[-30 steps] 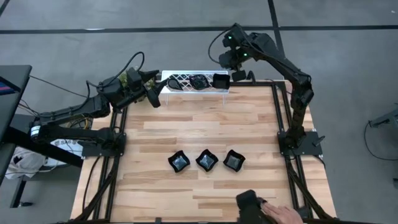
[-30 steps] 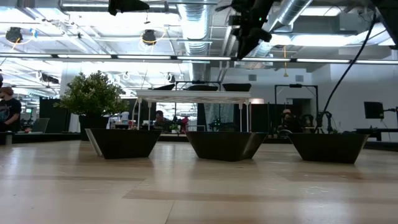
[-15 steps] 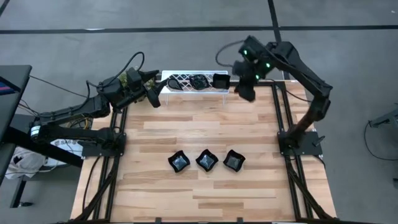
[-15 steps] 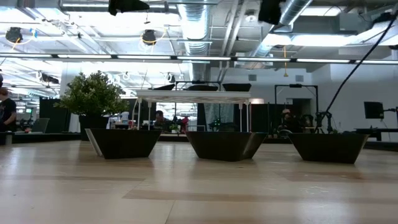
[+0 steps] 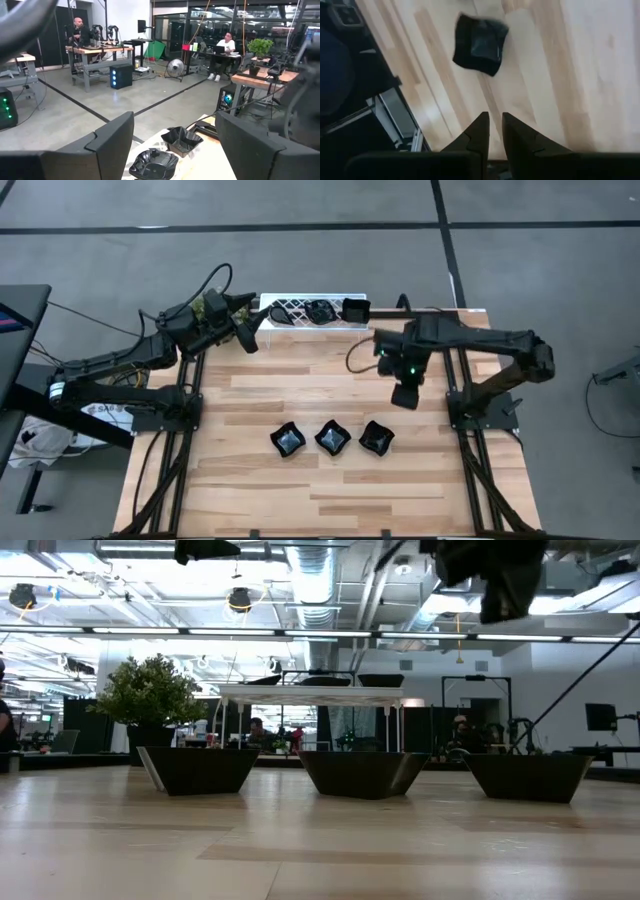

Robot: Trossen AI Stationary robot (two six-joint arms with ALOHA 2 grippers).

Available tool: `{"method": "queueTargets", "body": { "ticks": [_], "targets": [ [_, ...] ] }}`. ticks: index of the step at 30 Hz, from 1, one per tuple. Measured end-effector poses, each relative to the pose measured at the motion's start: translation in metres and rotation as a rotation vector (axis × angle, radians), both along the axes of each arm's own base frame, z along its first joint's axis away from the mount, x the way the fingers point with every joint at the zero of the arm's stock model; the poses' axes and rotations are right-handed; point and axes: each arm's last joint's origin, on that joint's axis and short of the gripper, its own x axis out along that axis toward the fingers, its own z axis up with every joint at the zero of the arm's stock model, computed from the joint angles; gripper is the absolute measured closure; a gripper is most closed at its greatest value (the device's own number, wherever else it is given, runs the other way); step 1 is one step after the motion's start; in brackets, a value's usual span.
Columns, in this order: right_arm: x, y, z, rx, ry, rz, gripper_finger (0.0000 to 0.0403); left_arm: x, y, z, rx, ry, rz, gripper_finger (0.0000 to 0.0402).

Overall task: Pick & Place Mini shaped plates
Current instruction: Stack the black distorted square plate on top of the black distorted square plate on the shelf

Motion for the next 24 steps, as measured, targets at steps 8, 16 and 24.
{"method": "queueTargets", "body": {
  "ticks": [8,16,24],
  "targets": [
    [0.013,0.028,-0.054,0.003,-0.058,0.010,0.0356,0.000,0.000,0.000,0.000,0.000,0.000,0.0119],
    [0.021,0.039,-0.087,0.003,-0.054,0.028,0.0327,0.000,0.000,0.000,0.000,0.000,0.000,0.0119],
    [0.021,0.045,-0.119,-0.025,-0.034,0.031,0.0292,0.000,0.000,0.000,0.000,0.001,0.000,0.0119]
  ]
}}
